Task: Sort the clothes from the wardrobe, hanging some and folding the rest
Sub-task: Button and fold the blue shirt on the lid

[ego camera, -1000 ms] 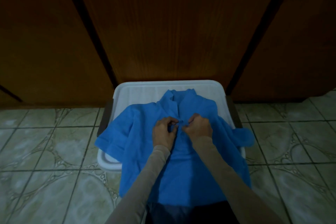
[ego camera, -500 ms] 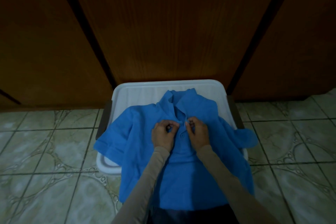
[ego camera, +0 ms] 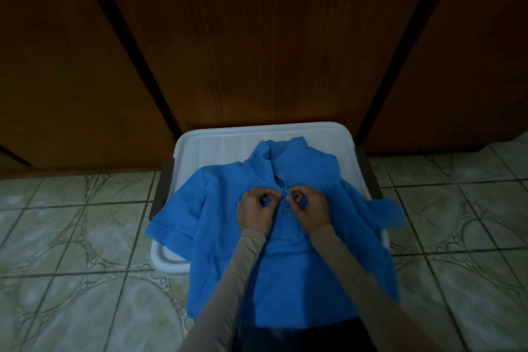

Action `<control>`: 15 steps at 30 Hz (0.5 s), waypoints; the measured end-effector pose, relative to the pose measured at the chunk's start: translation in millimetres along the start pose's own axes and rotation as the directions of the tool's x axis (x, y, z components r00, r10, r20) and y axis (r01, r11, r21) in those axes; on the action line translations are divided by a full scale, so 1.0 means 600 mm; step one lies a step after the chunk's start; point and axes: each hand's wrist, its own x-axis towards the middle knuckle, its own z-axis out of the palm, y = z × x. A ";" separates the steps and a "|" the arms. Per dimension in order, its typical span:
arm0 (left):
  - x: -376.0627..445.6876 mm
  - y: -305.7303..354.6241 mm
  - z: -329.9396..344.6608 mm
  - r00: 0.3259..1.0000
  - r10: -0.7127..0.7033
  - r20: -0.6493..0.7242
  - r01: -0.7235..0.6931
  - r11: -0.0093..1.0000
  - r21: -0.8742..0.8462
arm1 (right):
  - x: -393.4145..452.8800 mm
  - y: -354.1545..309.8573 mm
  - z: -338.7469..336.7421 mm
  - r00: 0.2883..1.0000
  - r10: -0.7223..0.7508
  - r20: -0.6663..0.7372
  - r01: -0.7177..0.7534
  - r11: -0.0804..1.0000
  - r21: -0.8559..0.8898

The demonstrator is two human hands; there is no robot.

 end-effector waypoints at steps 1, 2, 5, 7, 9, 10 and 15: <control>0.000 0.000 0.000 1.000 0.000 -0.003 0.000 1.000 0.005 | 0.000 0.000 0.000 1.000 0.006 0.007 -0.006 1.000 0.007; -0.001 0.001 -0.001 1.000 0.005 -0.006 -0.005 1.000 0.010 | 0.000 0.001 0.000 1.000 0.010 0.013 -0.010 1.000 0.014; -0.001 0.001 -0.001 1.000 0.013 -0.010 -0.013 1.000 0.017 | 0.000 0.002 0.000 1.000 0.004 0.021 -0.005 0.998 0.055; -0.001 0.001 -0.001 1.000 0.008 -0.010 -0.008 1.000 0.026 | -0.001 0.002 -0.001 1.000 0.001 0.022 -0.003 0.996 0.088; 0.000 0.002 -0.001 1.000 0.006 -0.008 -0.006 0.999 0.036 | 0.000 0.003 -0.004 0.999 0.008 0.035 -0.012 0.993 0.115; 0.000 0.001 -0.001 1.000 0.010 -0.007 -0.009 0.999 0.038 | 0.001 0.005 -0.005 0.999 0.013 0.044 -0.019 0.992 0.124; -0.002 0.002 -0.001 1.000 0.008 -0.013 -0.007 1.000 0.019 | 0.002 0.011 -0.003 0.999 0.026 0.047 -0.033 0.987 0.156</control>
